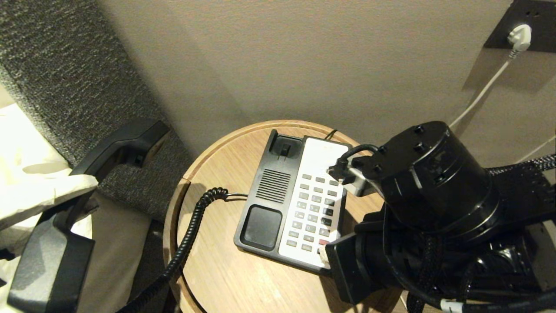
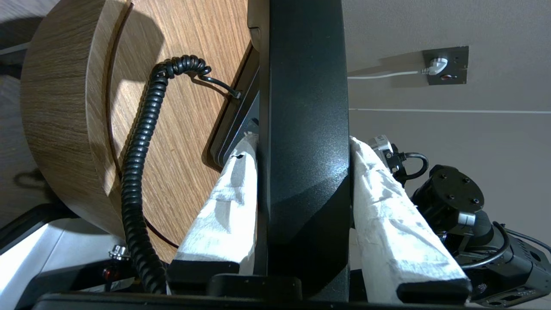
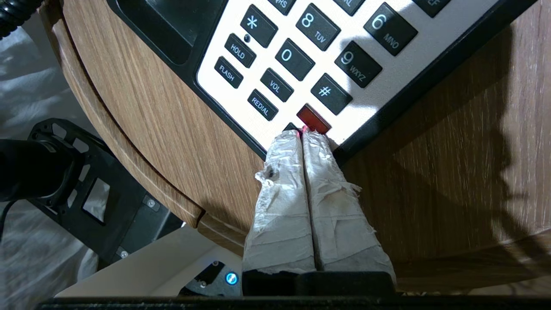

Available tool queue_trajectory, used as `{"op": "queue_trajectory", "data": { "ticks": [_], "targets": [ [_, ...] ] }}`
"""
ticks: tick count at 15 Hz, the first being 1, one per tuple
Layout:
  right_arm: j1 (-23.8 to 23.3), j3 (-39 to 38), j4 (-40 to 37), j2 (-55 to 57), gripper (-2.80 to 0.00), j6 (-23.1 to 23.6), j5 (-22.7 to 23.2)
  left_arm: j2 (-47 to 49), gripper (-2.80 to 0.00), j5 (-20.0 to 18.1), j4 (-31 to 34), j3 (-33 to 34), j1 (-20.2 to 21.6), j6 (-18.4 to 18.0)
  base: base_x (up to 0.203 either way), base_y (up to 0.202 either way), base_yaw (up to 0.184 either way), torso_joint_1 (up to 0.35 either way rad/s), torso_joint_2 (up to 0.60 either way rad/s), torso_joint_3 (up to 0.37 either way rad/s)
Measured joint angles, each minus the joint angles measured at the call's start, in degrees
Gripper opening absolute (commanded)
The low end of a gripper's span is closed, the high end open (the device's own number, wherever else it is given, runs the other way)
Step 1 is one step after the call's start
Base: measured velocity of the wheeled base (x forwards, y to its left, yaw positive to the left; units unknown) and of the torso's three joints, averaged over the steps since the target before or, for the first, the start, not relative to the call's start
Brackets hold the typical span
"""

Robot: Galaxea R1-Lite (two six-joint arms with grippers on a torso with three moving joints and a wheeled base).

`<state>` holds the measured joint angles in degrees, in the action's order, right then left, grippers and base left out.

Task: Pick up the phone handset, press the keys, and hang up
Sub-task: Dial the number

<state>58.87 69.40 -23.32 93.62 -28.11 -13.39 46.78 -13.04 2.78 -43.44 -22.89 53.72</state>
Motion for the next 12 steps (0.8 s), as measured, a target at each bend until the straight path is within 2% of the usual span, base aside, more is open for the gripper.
{"op": "queue_trajectory", "data": {
  "ticks": [12],
  "targets": [
    [-0.20,1.33,-0.36,-1.84,-2.80,-0.69,-0.92,0.21,-2.80,-0.12,0.00,0.04,-0.04,-0.68,0.000,0.000,0.000,0.000,0.00,0.000]
  ]
}}
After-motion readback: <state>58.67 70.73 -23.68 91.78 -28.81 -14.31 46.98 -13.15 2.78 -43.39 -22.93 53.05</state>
